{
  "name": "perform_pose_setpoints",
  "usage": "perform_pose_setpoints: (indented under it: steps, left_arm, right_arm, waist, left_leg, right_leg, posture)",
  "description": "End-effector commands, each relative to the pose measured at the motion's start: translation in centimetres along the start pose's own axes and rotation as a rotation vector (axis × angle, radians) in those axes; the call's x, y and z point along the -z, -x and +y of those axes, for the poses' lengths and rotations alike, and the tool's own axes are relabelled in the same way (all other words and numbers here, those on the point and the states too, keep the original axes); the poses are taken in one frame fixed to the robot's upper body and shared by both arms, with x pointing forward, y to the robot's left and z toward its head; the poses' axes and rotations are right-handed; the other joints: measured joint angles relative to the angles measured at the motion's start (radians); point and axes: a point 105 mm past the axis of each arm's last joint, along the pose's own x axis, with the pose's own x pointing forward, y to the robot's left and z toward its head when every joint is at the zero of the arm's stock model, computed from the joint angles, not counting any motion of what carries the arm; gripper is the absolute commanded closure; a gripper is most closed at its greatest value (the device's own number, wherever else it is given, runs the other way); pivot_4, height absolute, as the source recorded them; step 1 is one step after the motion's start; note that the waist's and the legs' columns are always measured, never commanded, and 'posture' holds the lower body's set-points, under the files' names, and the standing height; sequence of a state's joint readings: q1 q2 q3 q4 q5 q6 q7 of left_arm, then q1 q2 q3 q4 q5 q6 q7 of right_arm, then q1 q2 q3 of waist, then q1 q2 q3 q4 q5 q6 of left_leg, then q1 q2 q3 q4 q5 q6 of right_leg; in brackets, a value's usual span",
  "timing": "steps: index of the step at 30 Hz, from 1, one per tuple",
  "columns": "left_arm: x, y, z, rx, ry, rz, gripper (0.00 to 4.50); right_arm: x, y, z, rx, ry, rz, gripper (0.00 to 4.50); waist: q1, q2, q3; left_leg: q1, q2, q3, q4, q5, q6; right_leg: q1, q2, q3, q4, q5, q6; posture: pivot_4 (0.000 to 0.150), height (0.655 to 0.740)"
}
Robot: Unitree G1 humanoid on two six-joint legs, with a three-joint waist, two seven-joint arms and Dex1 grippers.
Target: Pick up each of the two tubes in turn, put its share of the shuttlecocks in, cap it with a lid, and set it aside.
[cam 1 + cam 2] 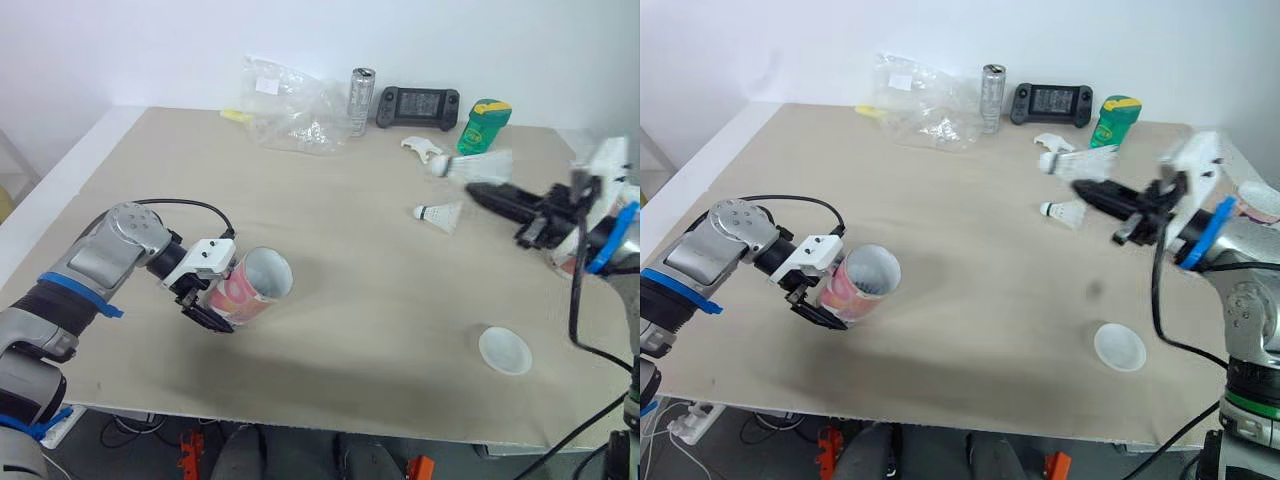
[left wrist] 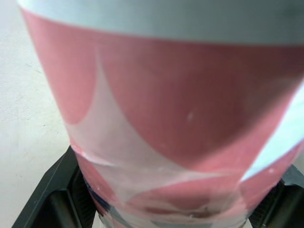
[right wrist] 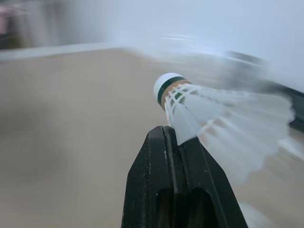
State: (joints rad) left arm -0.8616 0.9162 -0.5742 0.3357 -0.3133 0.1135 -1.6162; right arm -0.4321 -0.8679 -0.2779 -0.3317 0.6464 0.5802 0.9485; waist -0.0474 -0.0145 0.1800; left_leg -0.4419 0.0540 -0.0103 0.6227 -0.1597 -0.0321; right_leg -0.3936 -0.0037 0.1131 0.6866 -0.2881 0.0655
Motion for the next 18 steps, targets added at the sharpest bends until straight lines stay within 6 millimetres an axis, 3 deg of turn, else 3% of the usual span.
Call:
perform_pose_setpoints:
  steps: [1, 8, 13, 18]
  left_arm:
    - [-0.3, 0.3, 0.3, -0.021, -0.019, -0.003, 0.88]
    - [-0.3, 0.2, 0.3, -0.017, -0.018, -0.008, 0.88]
    - [-0.3, 0.1, 0.3, -0.021, -0.013, -0.013, 0.88]
    - [-0.2, 0.1, 0.1, -0.025, -0.002, -0.02, 0.88]
  right_arm:
    - [-1.1, -3.0, 6.1, -0.296, 0.131, 0.043, 4.45]
    - [-2.3, -7.1, 8.9, -0.476, 0.28, 0.025, 4.45]
    - [-2.3, -8.6, 10.1, -0.586, 0.335, 0.031, 4.45]
    - [-1.8, -11.4, 10.7, -0.641, 0.395, 0.083, 4.45]
  waist:
    - [0.0, 0.0, 0.0]
    - [0.001, 0.0, 0.0]
    - [0.006, 0.0, 0.0]
    - [0.004, 0.0, 0.0]
  left_leg:
    - [0.0, 0.0, 0.0, 0.0, 0.0, 0.0]
    - [-0.001, 0.0, 0.001, 0.003, 0.0, 0.0]
    - [-0.002, 0.001, 0.0, 0.003, 0.0, 0.0]
    - [-0.004, 0.001, 0.0, 0.003, 0.0, 0.0]
  right_leg:
    - [0.0, 0.0, 0.0, 0.0, 0.0, 0.0]
    - [-0.001, -0.001, 0.0, 0.0, 0.0, 0.001]
    - [-0.002, 0.0, -0.002, 0.0, 0.0, 0.0]
    - [-0.005, 0.0, -0.002, 0.001, 0.002, -0.002]
  posture:
    - [0.15, 0.7394]
    - [0.15, 0.7394]
    - [0.15, 0.7394]
    - [0.15, 0.7394]
